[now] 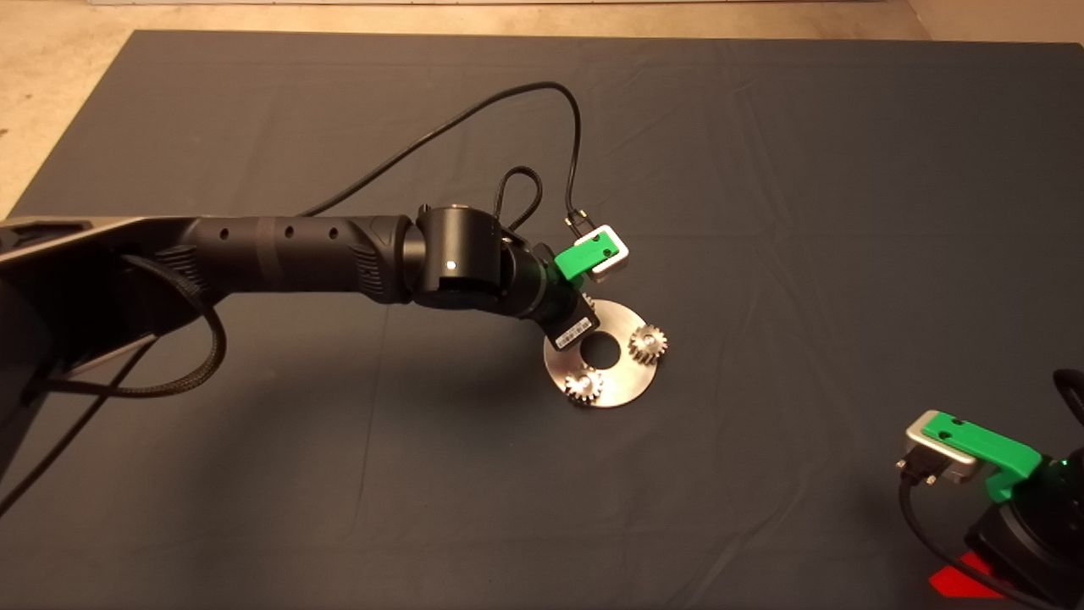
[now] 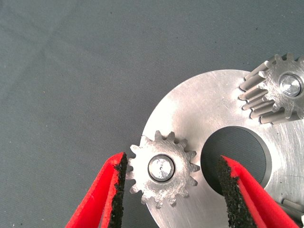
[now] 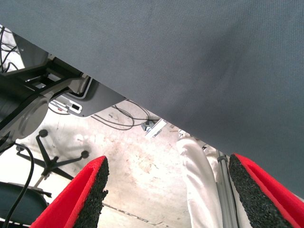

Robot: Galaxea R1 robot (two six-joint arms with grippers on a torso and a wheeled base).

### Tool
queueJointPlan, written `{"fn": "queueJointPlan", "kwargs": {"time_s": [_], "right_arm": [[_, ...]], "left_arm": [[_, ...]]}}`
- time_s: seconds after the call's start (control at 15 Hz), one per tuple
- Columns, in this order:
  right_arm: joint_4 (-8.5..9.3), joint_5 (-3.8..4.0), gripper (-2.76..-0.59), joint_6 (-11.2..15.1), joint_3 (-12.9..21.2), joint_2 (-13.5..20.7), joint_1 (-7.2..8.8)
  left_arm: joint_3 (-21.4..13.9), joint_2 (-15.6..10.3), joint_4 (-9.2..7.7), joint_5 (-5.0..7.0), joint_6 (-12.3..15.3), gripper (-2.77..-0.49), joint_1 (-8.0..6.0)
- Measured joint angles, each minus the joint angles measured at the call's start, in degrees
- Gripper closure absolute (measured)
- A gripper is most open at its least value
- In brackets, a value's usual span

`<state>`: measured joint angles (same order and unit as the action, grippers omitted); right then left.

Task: Install three planetary gears onto the carrier pins

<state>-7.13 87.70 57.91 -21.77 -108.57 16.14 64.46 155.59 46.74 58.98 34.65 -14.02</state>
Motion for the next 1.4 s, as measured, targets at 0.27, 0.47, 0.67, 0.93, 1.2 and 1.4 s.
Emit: {"fn": "queueJointPlan", "kwargs": {"time_s": [0.27,0.47,0.67,0.93,1.2,1.4], "right_arm": [[-0.13,0.0,-1.86,0.0,0.0,0.0,-0.07],[-0.28,0.01,-1.86,0.0,0.0,-0.15,-0.1],[-0.35,-0.02,-1.86,0.0,0.0,-1.63,-0.41],[-0.39,0.04,-1.86,0.62,0.0,-4.43,-2.31],[-0.78,-0.02,-1.86,5.31,0.37,-12.14,-4.78],[-2.15,0.17,-1.86,8.68,0.63,-18.6,-6.03]], "left_arm": [[-0.09,0.09,-4.61,0.62,0.05,-1.44,-1.74],[-2.13,0.1,-8.94,5.76,0.05,-1.59,-3.3],[-6.11,-0.8,-11.29,10.49,0.66,-1.77,-4.39],[-8.83,-4.75,-15.59,18.29,2.4,-1.92,-4.41],[-12.8,-9.87,-21.62,27.27,4.13,-1.92,-4.41],[-20.65,-14.87,-24.8,28.48,8.71,-1.92,-4.41]]}}
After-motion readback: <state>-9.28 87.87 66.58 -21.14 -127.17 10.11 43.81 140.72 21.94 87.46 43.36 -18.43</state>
